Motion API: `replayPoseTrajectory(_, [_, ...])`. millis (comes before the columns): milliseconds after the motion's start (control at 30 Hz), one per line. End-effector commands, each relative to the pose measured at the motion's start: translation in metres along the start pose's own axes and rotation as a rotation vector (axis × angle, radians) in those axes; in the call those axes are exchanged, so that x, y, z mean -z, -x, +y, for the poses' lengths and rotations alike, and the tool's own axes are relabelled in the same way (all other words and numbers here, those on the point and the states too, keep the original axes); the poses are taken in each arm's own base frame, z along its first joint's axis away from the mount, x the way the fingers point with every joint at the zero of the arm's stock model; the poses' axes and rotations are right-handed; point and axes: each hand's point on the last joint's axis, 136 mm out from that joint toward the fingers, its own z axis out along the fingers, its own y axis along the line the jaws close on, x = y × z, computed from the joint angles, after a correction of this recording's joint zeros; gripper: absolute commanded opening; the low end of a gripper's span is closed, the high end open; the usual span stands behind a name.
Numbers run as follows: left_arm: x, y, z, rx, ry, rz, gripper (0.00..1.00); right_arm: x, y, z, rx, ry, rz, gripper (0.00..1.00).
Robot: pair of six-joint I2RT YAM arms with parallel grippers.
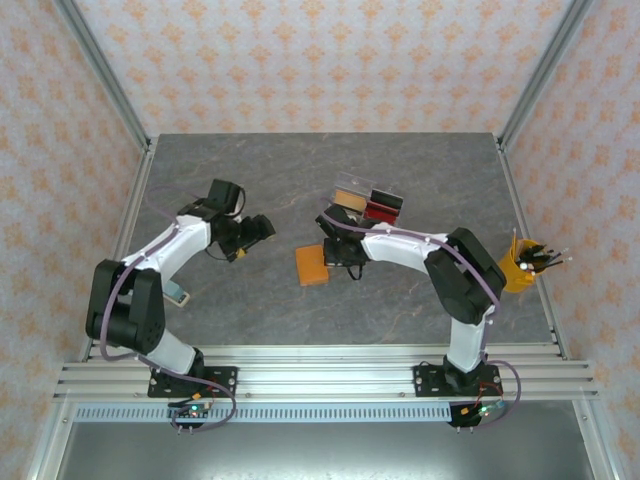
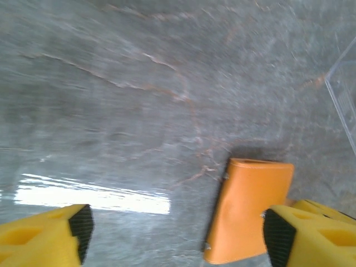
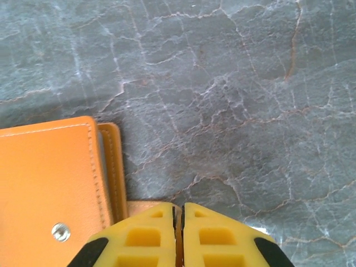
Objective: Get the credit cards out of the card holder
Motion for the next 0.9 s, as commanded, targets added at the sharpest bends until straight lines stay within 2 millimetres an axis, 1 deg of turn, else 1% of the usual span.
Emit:
replayPoseTrajectory(0, [0.017,0.002,0.024,-0.009,0.085,-0.062,0.93,0.043,0.022,0.026,0.057,0.110,-0.082,0.08])
replayPoseTrajectory(100, [0.031,0.005,0.032,-0.011,0.104,-0.116,0.98,0.060,0.022,0.051,0.105,0.192,-0.082,0.08])
replayPoseTrajectory(200, [0.040,0.006,0.037,-0.007,0.116,-0.156,1.00,0.072,0.021,0.075,0.139,0.242,-0.080,0.08])
replayPoseTrajectory(300, [0.046,0.003,0.045,0.014,0.146,-0.173,1.00,0.079,0.019,0.092,0.150,0.277,-0.077,0.08])
replayPoseTrajectory(367, [0.046,-0.002,0.051,0.028,0.157,-0.171,1.00,0.079,0.018,0.100,0.145,0.301,-0.071,0.08])
replayPoseTrajectory(467, [0.044,-0.009,0.057,0.057,0.156,-0.164,1.00,0.074,0.017,0.103,0.134,0.302,-0.056,0.08])
replayPoseTrajectory(567, [0.044,-0.016,0.059,0.073,0.142,-0.153,1.00,0.074,0.017,0.108,0.125,0.325,-0.051,0.08])
replayPoseTrajectory(633, [0.044,-0.019,0.057,0.076,0.122,-0.149,1.00,0.072,0.016,0.108,0.121,0.327,-0.047,0.09])
replayPoseTrajectory(767, [0.046,-0.024,0.054,0.070,0.094,-0.139,1.00,0.072,0.015,0.115,0.111,0.360,-0.035,0.08])
replayPoseTrajectory(867, [0.047,-0.026,0.053,0.065,0.078,-0.140,1.00,0.076,0.014,0.126,0.105,0.422,-0.025,0.08])
